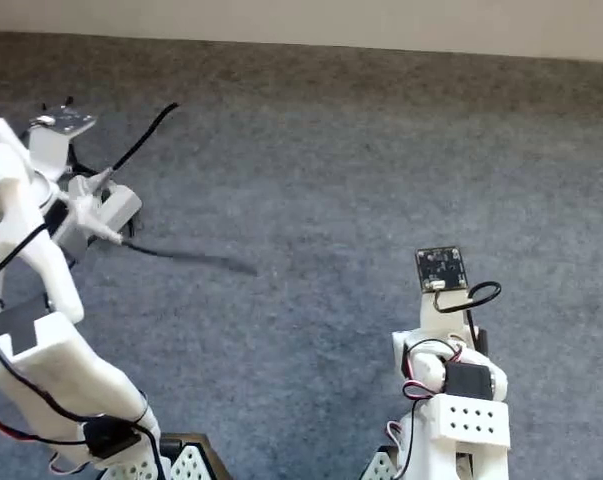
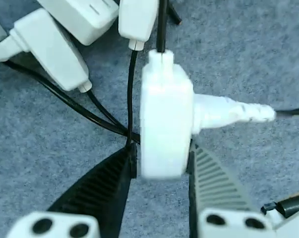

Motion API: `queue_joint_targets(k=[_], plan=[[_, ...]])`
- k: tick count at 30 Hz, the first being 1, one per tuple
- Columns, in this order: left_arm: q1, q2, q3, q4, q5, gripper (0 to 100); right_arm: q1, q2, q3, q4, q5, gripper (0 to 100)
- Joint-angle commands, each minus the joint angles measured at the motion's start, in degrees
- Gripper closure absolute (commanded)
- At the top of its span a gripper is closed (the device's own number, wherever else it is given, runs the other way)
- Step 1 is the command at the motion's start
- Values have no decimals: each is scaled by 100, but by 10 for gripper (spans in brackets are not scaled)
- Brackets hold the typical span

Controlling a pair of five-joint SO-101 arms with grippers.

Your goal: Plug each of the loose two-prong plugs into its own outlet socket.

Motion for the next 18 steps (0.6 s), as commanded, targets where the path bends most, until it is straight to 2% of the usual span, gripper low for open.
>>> queue_joint_targets(k=[1,5,8,13,15,18], plan=[[-154,-119,-286,97,70,668,-48,-84,-22,-92,53,635],[-119,-119,-884,97,1029,667,-48,-84,-22,-92,53,635],[-92,-180,-1437,105,1459,667,-31,-119,-22,-92,26,635],[180,-971,-2176,0,2303,667,-40,-119,-84,-57,18,662],[470,-1490,-2273,-70,2497,667,-48,-119,-136,-48,18,749],[1059,-2378,-2097,-62,2611,697,-4,-119,-365,84,18,965]])
